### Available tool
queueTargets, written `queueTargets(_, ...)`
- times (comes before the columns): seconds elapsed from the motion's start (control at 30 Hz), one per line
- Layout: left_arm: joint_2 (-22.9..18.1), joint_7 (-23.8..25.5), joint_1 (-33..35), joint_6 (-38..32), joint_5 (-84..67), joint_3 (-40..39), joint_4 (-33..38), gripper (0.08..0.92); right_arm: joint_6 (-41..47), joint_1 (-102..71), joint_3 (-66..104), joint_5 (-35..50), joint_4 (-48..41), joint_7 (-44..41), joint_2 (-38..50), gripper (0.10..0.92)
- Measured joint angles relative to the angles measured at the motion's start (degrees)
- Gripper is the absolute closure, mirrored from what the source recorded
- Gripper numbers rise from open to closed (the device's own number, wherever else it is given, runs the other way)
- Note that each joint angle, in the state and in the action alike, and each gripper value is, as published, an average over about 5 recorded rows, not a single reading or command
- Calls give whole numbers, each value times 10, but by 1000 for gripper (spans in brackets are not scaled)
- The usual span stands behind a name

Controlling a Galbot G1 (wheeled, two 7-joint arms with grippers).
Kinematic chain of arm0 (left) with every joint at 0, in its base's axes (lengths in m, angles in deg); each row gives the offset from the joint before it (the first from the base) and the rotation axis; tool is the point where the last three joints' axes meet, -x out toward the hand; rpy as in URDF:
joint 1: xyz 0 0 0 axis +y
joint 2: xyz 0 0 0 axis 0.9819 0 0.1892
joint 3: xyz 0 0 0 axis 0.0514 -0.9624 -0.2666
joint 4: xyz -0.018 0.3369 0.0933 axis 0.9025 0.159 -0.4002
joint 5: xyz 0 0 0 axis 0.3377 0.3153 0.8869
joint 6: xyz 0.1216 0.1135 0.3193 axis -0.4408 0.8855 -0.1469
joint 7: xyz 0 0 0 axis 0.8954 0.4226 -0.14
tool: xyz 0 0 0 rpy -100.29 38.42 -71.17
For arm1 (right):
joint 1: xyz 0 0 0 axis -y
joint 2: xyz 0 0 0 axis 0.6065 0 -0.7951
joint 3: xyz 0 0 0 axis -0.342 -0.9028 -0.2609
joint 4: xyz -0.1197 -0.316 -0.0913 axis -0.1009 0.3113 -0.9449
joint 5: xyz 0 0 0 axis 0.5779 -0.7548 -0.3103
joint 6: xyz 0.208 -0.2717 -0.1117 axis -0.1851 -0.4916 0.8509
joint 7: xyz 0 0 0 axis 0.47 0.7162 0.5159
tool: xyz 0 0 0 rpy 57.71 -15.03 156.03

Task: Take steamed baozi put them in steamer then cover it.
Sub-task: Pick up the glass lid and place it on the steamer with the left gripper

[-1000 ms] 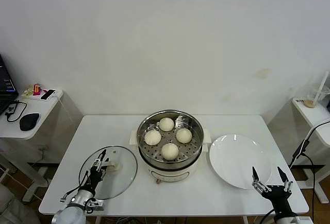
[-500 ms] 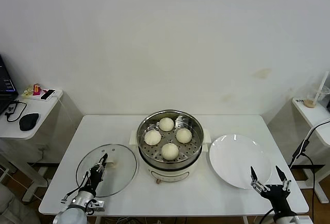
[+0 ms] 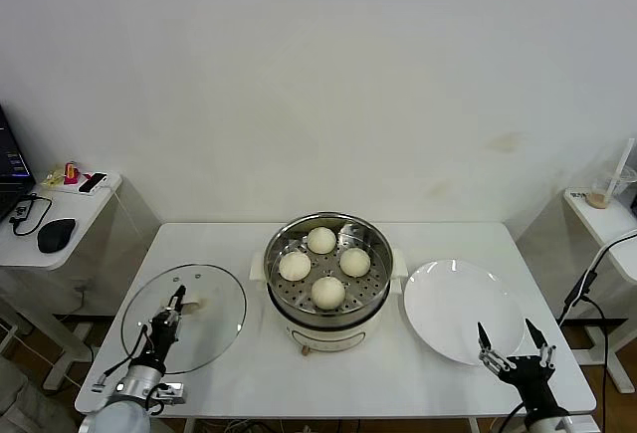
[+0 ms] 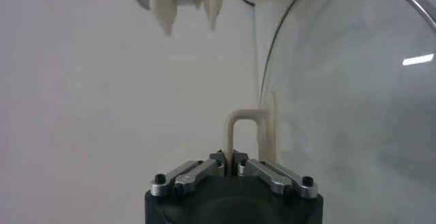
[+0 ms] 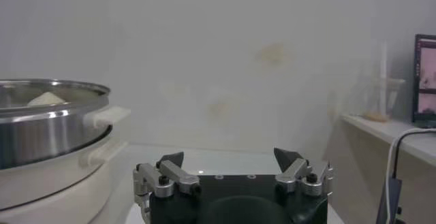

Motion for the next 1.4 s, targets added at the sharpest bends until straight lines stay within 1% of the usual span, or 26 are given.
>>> queueTargets(0.2,22,43,19,33,-17,32,64,867,-4,0,-5,-5,-1,-1,1,203)
queueTargets(0.37,47,82,22,59,-45,51,112,867,-3,0,-9,-10,-1,-1,0,203)
queueTargets(0.5,74,111,18,82,-78,50,148,867,-3,-1,-12,-16,0,-2,-2,203)
queueTargets(0.63,103,133,4,108,-110,32,181,867,-5,-3,-16,-26,-1,-3,-5,203)
queueTargets(0.83,138,159,-41,154,-143,-31,207,867,-3,0,-22,-47,-4,-6,-9,203)
queueTargets(1.03,149,183,-113,199,-164,-120,210,867,-3,7,-29,-74,-11,-8,-19,203)
queueTargets(1.2,139,202,-182,233,-169,-196,204,867,-6,12,-30,-98,-21,-9,-23,203)
queueTargets(1.4,106,230,-252,263,-151,-276,189,867,-4,19,-38,-121,-31,-11,-31,203)
